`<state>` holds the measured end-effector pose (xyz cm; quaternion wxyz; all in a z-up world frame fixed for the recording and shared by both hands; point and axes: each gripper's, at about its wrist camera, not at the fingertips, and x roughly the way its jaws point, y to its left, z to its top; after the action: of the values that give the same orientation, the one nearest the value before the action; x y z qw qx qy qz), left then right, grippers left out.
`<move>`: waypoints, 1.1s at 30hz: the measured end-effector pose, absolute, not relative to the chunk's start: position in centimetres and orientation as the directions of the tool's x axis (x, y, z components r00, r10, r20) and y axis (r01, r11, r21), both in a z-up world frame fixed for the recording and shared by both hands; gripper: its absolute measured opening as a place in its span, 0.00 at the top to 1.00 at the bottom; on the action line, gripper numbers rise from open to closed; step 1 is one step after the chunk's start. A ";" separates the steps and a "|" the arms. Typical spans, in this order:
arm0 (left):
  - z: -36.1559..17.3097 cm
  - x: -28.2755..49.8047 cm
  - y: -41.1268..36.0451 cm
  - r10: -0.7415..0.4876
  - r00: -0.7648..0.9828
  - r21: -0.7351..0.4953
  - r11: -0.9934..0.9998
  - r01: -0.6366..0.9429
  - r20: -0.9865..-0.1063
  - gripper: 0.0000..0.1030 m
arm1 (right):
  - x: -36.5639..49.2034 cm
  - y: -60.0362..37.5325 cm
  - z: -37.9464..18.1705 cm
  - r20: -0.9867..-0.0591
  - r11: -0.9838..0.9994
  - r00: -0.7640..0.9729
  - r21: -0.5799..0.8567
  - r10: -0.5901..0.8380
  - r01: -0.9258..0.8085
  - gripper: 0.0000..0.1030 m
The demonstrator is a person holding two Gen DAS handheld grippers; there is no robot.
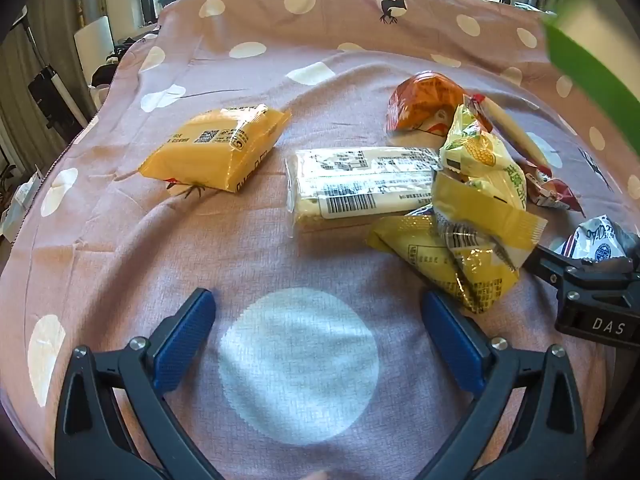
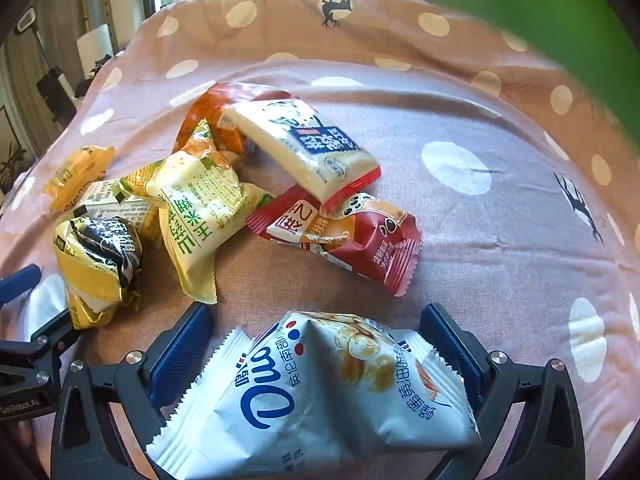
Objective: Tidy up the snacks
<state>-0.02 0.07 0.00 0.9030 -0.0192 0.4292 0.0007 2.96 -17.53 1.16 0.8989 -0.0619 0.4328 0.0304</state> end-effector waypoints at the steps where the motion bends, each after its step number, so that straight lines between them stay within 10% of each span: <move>1: 0.0 0.0 0.1 -0.013 0.631 -0.033 0.999 -0.020 -0.776 0.00 | 3.0 -17.5 1.1 -0.783 0.990 0.622 -0.086 0.000 -0.108 0.00; 18: 0.5 -0.3 0.4 -0.036 0.586 -0.034 0.999 0.014 -0.810 0.01 | 3.0 -17.3 0.9 -0.781 0.991 0.624 -0.083 0.002 -0.108 0.00; 33: 5.0 -3.9 4.9 -0.162 0.612 -0.207 0.978 -0.002 -0.774 0.22 | 2.9 -16.9 0.3 -0.784 0.991 0.620 -0.089 -0.010 -0.096 0.00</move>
<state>-3.88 4.95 5.03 0.8928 -0.0938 0.4382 -0.0446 2.87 -16.88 0.32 0.8980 -0.0611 0.4352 0.0240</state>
